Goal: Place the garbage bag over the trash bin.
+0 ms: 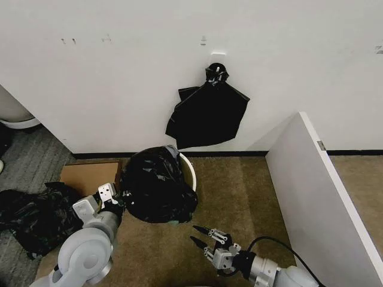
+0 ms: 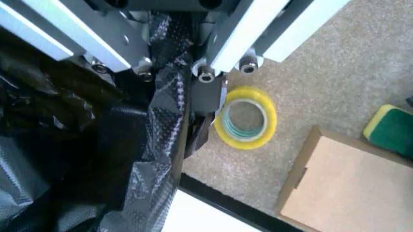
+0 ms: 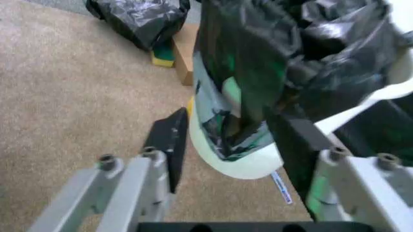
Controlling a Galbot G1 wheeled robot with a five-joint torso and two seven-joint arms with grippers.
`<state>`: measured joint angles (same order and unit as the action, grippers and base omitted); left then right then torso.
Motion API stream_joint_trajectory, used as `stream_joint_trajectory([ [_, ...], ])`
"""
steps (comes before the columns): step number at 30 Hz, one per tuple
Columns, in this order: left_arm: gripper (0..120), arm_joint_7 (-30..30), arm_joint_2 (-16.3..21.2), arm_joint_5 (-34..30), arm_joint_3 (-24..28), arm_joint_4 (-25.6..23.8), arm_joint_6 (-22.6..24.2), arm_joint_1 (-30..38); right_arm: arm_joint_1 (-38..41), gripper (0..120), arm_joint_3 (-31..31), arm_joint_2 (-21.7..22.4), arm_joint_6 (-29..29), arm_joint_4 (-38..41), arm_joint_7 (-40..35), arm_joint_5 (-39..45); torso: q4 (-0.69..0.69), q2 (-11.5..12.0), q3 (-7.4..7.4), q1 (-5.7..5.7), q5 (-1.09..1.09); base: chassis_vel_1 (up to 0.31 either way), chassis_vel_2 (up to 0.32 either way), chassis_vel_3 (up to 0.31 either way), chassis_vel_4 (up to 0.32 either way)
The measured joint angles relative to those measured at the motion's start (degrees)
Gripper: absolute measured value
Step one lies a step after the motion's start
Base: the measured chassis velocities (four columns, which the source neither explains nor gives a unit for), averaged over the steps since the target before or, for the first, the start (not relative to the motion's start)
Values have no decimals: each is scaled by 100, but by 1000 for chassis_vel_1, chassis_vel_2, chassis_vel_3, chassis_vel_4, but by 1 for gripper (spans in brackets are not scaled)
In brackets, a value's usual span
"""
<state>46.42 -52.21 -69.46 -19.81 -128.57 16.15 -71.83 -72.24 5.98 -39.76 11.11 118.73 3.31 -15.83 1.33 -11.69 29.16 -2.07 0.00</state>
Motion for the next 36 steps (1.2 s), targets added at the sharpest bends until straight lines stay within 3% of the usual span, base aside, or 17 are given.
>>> stream_joint_trajectory([
  [3, 0, -2, -27, 184, -89, 32, -57, -102, -81, 62, -99, 123, -174, 253, -133, 119, -2, 0, 0, 0, 0, 0, 0, 0, 0],
  [7, 0, -96, -35, 737, -91, 38, -174, -185, -53, 77, -126, 180, -1208, 842, -748, 461, -1, 0, 0, 0, 0, 0, 0, 0, 0],
  [14, 0, -236, -51, 1129, 190, -167, -200, -205, 321, 98, -124, -90, -2166, 1317, -1143, 1651, 0, 0, 0, 0, 0, 0, 0, 0, 0],
  [16, 0, -244, -53, 1145, 221, -190, -200, -207, 345, 99, -110, -139, -2242, 1349, -1164, 1798, 0, 0, 0, 0, -1, 0, 0, 0, 0],
  [19, 0, -284, -59, 1228, 267, -269, -198, -248, 395, 96, -46, -294, -2448, 1400, -1195, 2132, -1, 0, 0, 0, 0, 0, 0, 0, 0],
  [23, 0, -330, -70, 1295, 292, -339, -191, -293, 407, 81, -2, -378, -2564, 1391, -1195, 2367, -1, 0, 0, 0, 0, 0, 0, 0, 0],
  [25, 0, -334, -73, 1308, 301, -345, -191, -298, 410, 79, 3, -389, -2579, 1388, -1197, 2407, -1, 0, 0, 0, 0, 0, 0, 0, 0],
  [29, 0, -363, -113, 1397, 379, -376, -189, -352, 412, 58, 11, -438, -2657, 1388, -1252, 2622, -1, 0, 0, 0, 0, 0, 0, 0, 0],
  [31, 0, -367, -117, 1408, 386, -377, -189, -354, 410, 55, 10, -438, -2660, 1389, -1255, 2633, -1, 0, 0, 0, 0, 0, 0, 0, 0],
  [36, 0, -370, -113, 1415, 391, -385, -187, -324, 420, 34, 17, -438, -2704, 1339, -1257, 2642, -1, 0, 0, 0, 0, 0, 0, 0, 0],
])
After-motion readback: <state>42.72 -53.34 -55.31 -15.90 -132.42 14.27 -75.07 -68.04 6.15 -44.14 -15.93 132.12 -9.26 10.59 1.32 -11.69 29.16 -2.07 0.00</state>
